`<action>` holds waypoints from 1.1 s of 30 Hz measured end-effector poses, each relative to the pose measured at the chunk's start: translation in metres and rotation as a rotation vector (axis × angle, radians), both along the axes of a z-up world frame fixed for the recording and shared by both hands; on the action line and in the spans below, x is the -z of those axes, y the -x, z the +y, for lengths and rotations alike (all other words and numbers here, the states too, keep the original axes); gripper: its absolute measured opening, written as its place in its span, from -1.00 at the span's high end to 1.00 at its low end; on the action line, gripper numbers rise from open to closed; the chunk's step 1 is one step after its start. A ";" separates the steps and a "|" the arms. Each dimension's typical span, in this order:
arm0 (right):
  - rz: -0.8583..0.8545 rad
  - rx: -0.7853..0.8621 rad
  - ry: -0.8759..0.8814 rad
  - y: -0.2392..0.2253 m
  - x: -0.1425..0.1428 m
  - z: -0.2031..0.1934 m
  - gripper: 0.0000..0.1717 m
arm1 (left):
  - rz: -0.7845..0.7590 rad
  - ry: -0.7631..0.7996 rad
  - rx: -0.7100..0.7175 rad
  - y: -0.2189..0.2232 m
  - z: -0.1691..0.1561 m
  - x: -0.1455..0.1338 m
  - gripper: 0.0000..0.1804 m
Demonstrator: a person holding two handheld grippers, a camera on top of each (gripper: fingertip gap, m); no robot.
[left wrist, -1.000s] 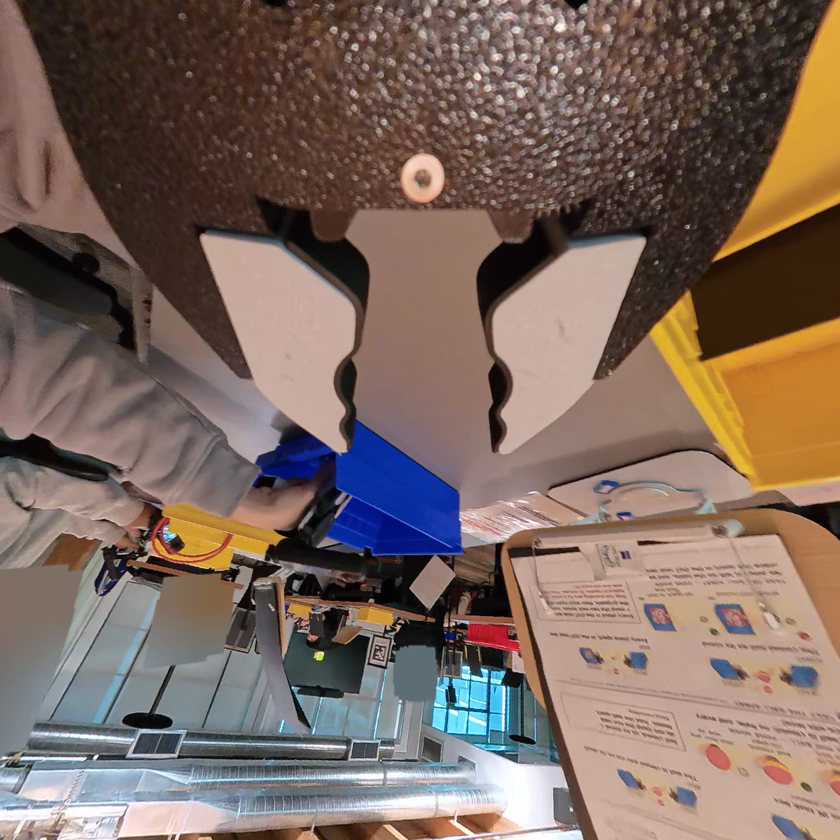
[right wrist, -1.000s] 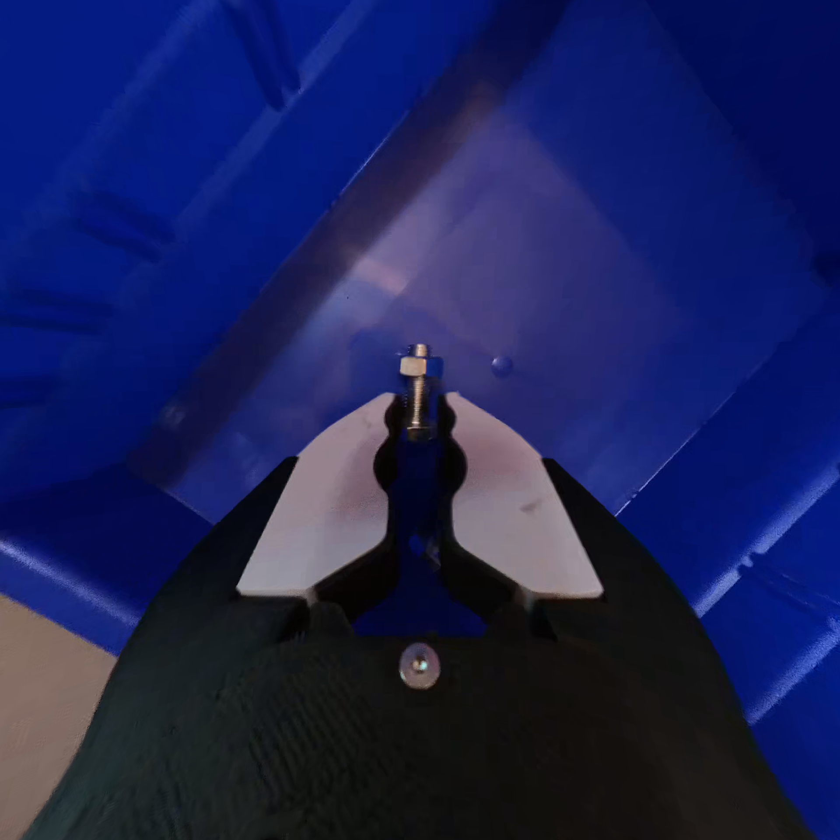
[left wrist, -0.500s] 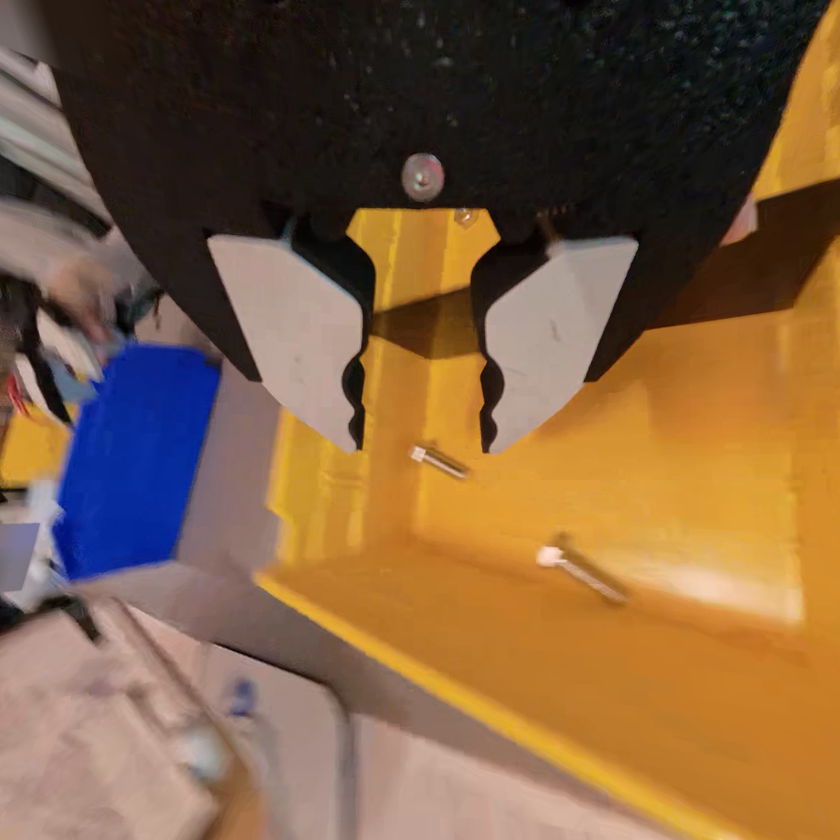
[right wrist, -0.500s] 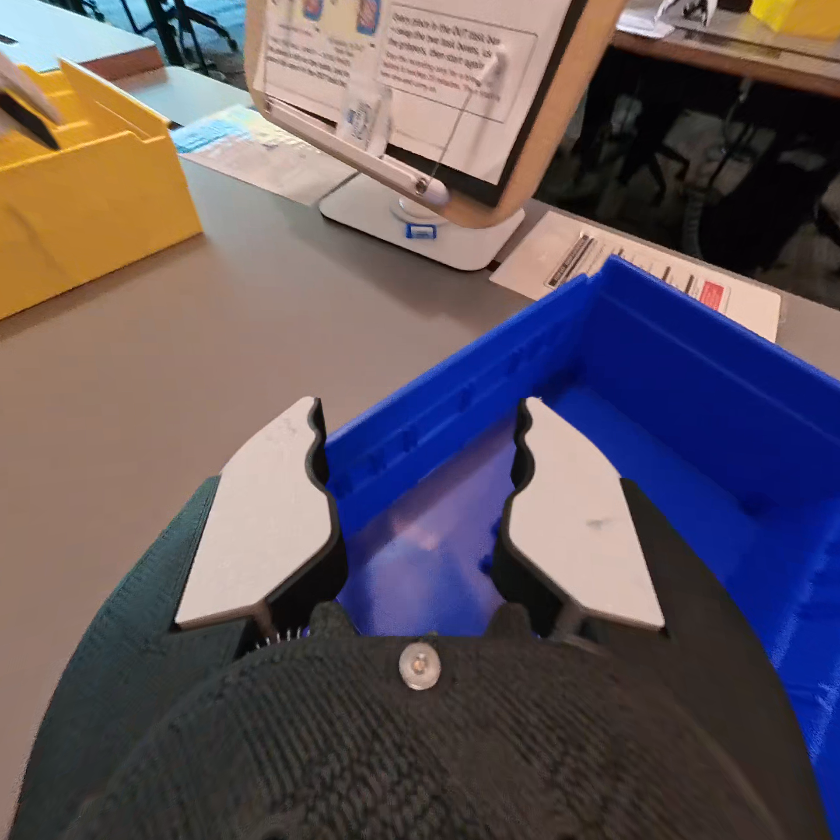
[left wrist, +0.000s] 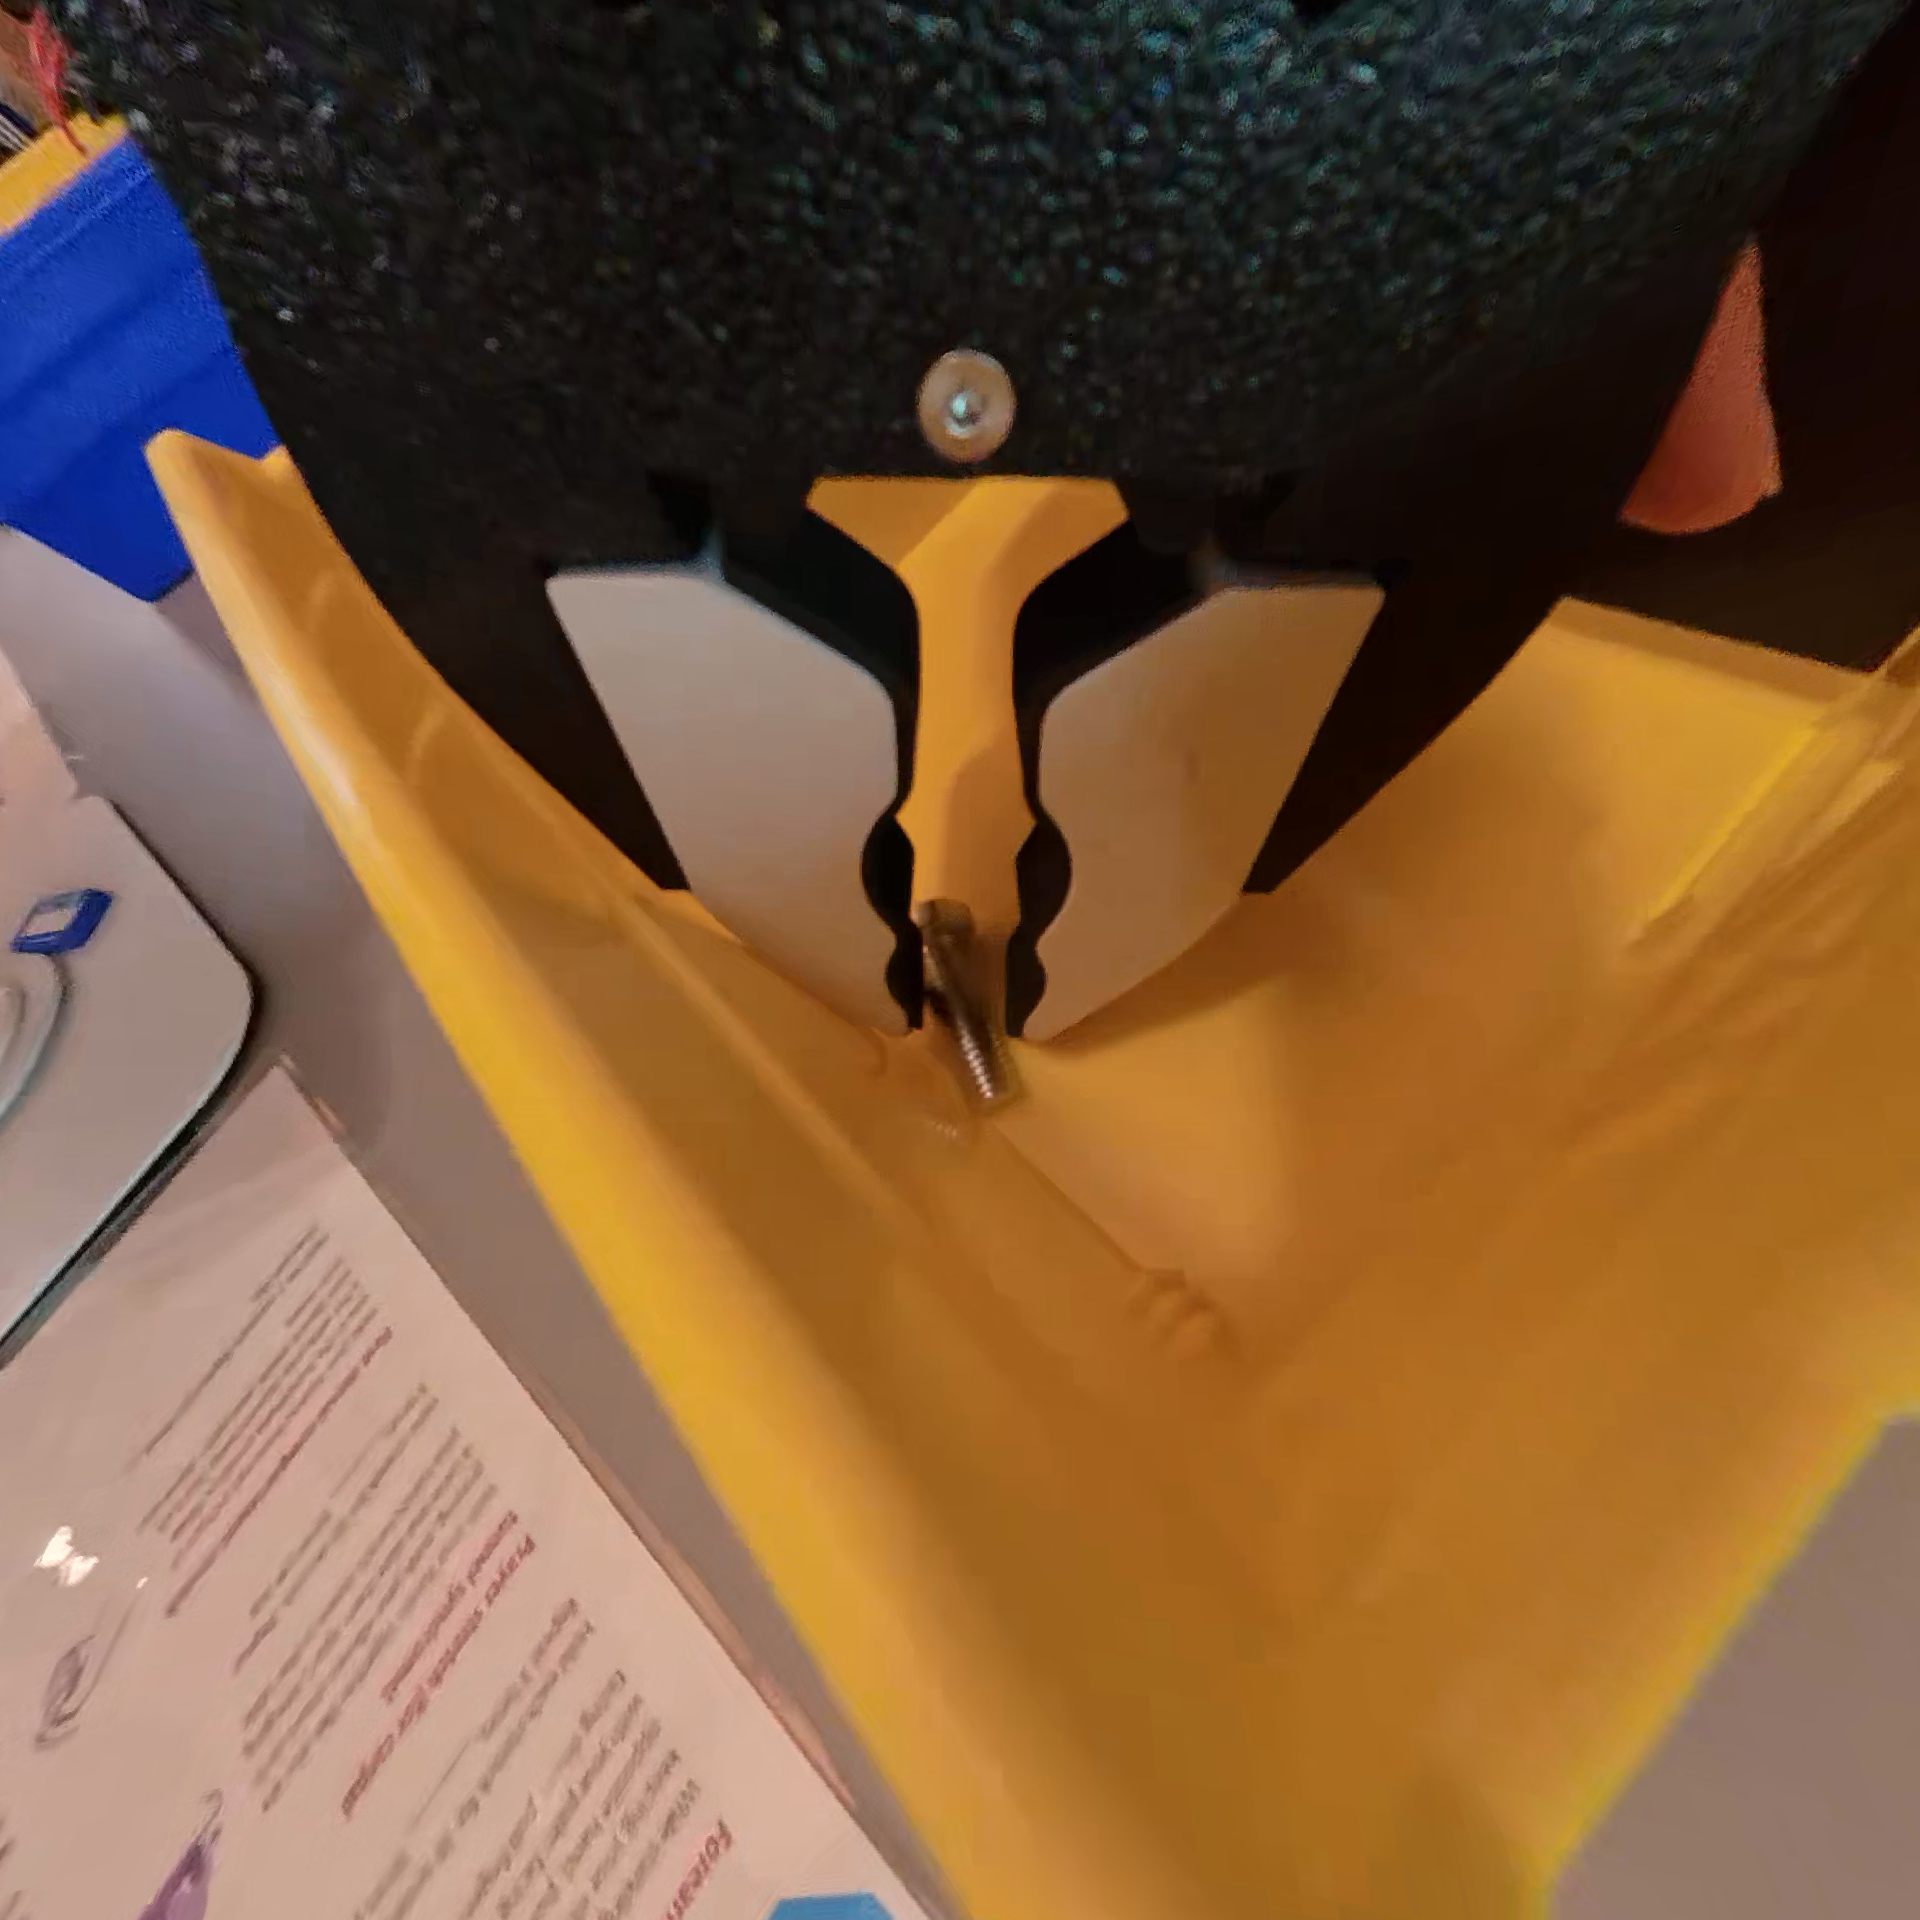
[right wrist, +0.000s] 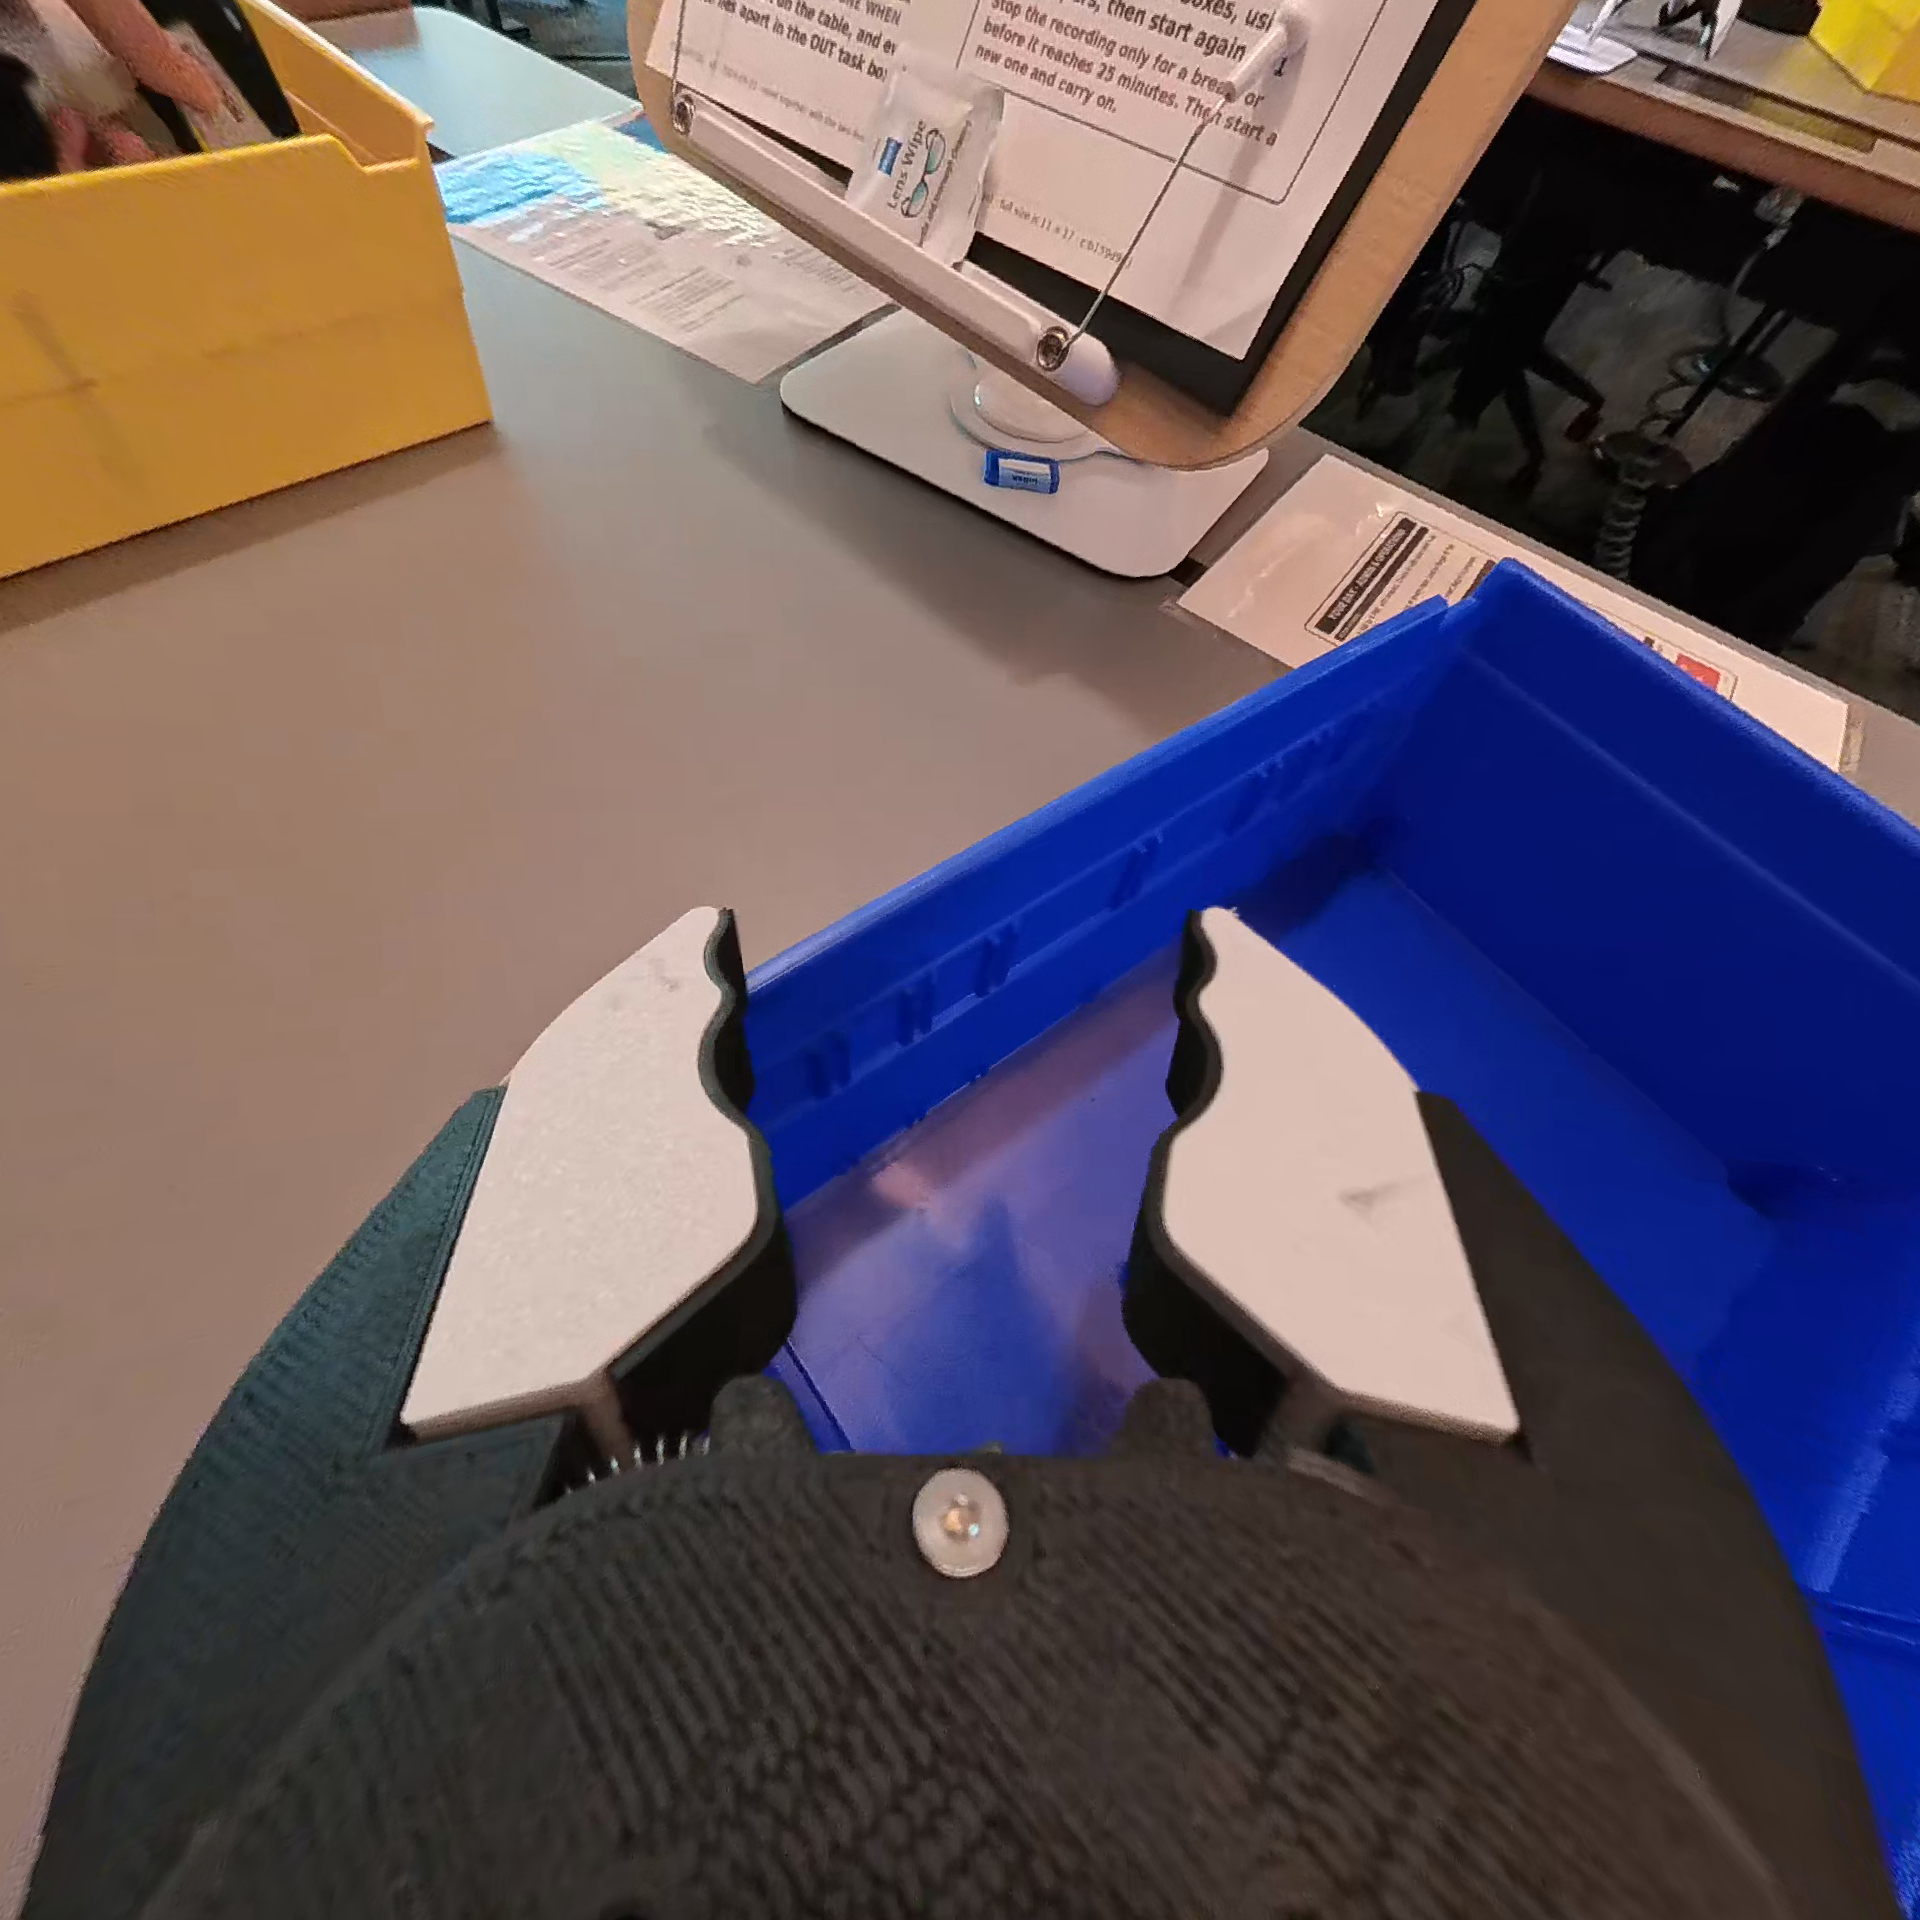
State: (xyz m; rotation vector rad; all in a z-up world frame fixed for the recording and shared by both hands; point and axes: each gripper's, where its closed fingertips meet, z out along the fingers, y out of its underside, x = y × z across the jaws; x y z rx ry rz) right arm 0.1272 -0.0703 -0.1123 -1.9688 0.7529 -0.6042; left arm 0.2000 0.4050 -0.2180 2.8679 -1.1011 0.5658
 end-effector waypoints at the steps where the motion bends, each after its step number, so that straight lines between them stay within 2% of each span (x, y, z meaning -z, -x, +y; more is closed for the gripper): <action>1: 0.001 -0.004 -0.002 0.000 0.000 0.001 0.07 | -0.014 0.004 -0.013 -0.001 0.000 0.000 0.87; 7: -0.042 0.000 -0.031 0.000 -0.006 0.006 0.13 | -0.020 -0.023 0.172 0.006 0.000 -0.005 0.90; 10: -0.059 -0.058 -0.089 0.008 -0.015 0.022 0.11 | -0.127 -0.040 0.287 0.002 -0.001 -0.031 0.90; 13: -0.086 -0.150 -0.196 0.024 -0.032 0.052 0.07 | -0.302 -0.083 0.429 0.001 -0.007 -0.069 0.90; 16: -0.108 -0.278 -0.346 0.050 -0.055 0.092 0.08 | -0.613 -0.033 0.585 0.011 -0.045 -0.122 0.90; 19: -0.090 -0.414 -0.568 0.081 -0.078 0.132 0.20 | -0.948 0.034 0.784 0.053 -0.106 -0.170 0.90; 22: -0.043 -0.543 -0.730 0.110 -0.089 0.165 0.31 | -1.222 0.074 1.020 0.115 -0.171 -0.191 0.90; 25: -0.022 -0.583 -0.730 0.124 -0.079 0.191 0.45 | -1.445 0.127 1.154 0.172 -0.217 -0.202 0.90; 28: -0.022 -0.647 -0.757 0.144 -0.074 0.207 0.57 | -1.572 0.127 1.224 0.208 -0.240 -0.208 0.90; 31: -0.096 -0.649 -0.833 0.158 -0.075 0.210 0.73 | -1.528 0.104 1.312 0.226 -0.255 -0.195 0.91; 33: -0.084 -0.679 -0.847 0.166 -0.075 0.214 0.73 | -1.516 0.079 1.341 0.233 -0.261 -0.192 0.91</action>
